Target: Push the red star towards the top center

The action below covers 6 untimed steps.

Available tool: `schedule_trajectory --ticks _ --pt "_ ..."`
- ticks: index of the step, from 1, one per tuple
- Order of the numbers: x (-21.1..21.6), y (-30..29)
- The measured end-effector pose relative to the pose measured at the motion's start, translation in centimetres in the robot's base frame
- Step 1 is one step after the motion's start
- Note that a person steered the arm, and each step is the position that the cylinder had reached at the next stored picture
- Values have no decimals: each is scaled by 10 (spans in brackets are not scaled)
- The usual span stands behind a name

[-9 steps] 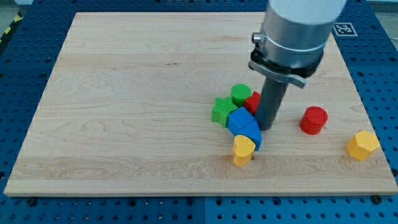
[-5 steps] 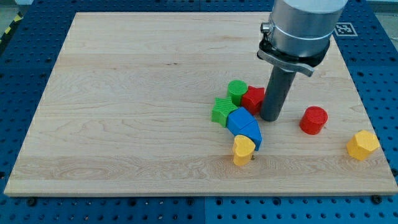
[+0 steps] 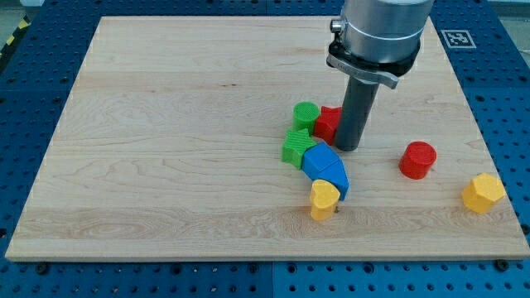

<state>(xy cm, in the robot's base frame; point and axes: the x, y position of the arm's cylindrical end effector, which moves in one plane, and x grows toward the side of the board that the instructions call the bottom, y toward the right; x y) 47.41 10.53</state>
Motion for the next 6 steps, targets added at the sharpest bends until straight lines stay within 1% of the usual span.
schedule_trajectory --ticks 1,3,5,6 --pt "0 0" --pt "-25 -24" --pt "-43 -24" --pt "-43 -46"
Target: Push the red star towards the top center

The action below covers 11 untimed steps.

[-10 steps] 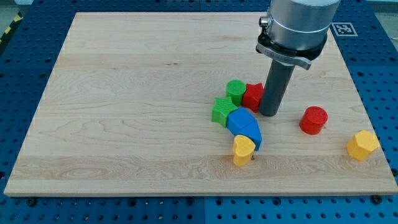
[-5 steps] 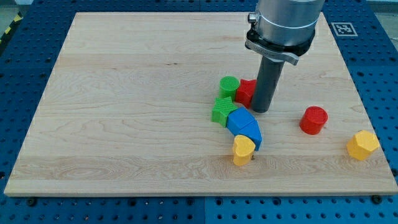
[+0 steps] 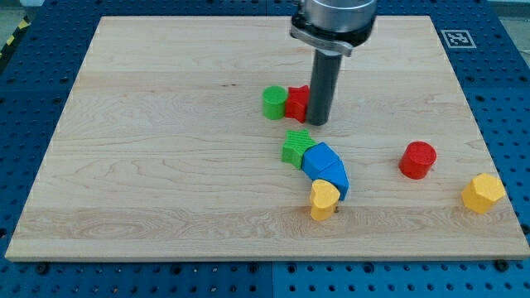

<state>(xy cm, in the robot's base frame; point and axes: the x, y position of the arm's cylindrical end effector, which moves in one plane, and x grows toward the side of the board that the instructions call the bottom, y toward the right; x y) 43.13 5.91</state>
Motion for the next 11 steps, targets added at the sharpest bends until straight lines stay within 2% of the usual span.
schedule_trajectory --ticks 2,3,4,5,8,9,10,11 --pt "-36 -24" --pt "-40 -40" --pt "-16 -59" --pt "-19 -87" --pt "-98 -69" --pt "-109 -54" --pt "-92 -30" --pt "-94 -28"
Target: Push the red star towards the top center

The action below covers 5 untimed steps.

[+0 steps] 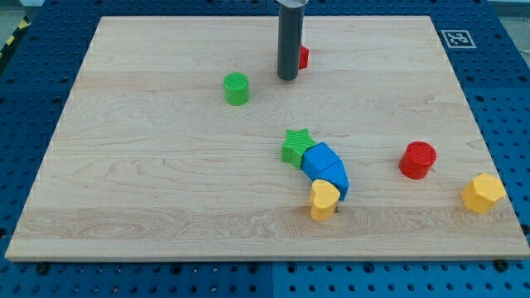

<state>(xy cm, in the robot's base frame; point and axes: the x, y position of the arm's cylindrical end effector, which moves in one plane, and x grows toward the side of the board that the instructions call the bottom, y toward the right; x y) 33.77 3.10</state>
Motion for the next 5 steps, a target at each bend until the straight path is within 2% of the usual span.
schedule_trajectory --ticks 1,3,4,5 --pt "-26 -1" --pt "-17 75" --pt "-17 89" --pt "-47 25"
